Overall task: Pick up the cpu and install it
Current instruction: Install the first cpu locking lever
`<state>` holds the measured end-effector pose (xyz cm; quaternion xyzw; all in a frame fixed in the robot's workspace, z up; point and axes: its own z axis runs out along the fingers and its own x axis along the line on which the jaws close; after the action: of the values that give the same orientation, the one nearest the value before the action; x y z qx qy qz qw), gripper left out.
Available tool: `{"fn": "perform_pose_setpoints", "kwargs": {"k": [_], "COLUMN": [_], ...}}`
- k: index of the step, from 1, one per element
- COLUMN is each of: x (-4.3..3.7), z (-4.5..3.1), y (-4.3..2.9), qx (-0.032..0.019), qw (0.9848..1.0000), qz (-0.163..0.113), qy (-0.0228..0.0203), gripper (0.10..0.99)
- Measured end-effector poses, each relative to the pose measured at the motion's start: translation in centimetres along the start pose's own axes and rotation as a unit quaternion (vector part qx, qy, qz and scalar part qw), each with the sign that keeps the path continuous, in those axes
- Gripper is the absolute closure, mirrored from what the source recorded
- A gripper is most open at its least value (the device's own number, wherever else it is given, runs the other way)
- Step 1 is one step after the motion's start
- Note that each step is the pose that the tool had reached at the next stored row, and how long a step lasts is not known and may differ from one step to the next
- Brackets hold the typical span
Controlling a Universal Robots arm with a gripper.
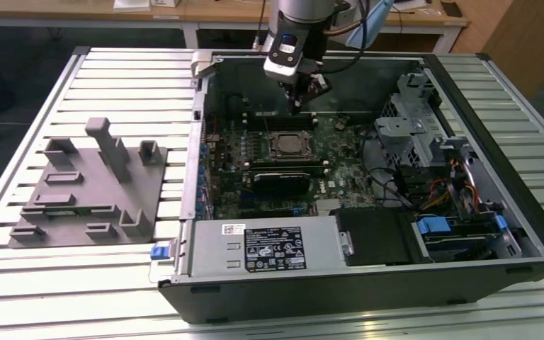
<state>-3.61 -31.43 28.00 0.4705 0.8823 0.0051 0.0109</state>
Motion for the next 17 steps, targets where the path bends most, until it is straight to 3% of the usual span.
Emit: {"fn": "perform_pose_setpoints", "kwargs": {"k": [5, 9, 13, 17], "x": [0.00, 0.00, 0.00, 0.00], "z": [0.01, 0.02, 0.03, 0.06], "y": [0.00, 0.00, 0.00, 0.00], "qx": [-0.0006, -0.0011, -0.0016, -0.0022], "qw": [0.9991, 0.9969, 0.9934, 0.9885], "qz": [-0.043, -0.079, -0.115, -0.151], "qy": [0.0008, 0.0015, 0.0022, 0.0029], "gripper": [0.980, 0.980, 0.980, 0.980]}}
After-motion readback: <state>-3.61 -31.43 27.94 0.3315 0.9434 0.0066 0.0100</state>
